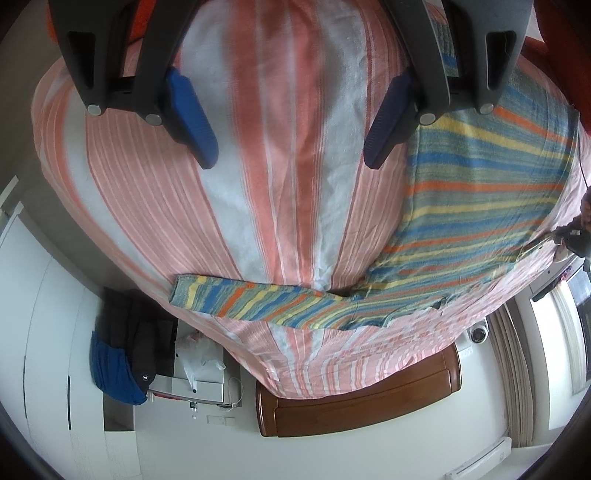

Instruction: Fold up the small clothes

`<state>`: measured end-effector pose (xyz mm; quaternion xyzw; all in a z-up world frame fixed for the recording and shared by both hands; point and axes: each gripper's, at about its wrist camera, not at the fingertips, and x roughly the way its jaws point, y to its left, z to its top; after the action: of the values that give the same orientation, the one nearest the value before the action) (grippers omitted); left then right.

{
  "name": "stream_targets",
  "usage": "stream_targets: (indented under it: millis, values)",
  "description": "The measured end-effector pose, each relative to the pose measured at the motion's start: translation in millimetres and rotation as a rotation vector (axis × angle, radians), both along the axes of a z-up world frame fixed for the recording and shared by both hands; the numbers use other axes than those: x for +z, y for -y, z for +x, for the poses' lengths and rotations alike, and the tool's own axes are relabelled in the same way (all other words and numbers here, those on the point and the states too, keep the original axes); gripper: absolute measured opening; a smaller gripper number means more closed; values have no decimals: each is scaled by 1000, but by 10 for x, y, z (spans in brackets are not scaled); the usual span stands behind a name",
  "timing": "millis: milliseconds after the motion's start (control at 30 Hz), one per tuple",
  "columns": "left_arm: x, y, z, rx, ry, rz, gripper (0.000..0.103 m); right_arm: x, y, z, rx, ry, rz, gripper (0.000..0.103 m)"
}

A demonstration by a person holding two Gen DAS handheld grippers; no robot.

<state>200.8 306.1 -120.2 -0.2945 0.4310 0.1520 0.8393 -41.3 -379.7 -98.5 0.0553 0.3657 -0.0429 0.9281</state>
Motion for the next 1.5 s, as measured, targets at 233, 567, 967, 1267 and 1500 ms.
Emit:
stream_targets:
  millis: [233,567,967,1267,1500]
  values:
    - [-92,-87,-90,14,1,-15,2,-29,65,13,-17,-12,16,80]
    - [-164,-123,-137,19,20,-35,3,-58,139,24,-35,-20,43,80]
    - [-224,-207,-192,31,47,-106,7,-55,132,25,-34,-21,39,80]
    - [-177,-289,-296,2,53,-147,9,-55,131,24,-34,-20,39,80]
    - [56,-447,-688,88,40,-82,52,-54,144,20,-36,-16,46,80]
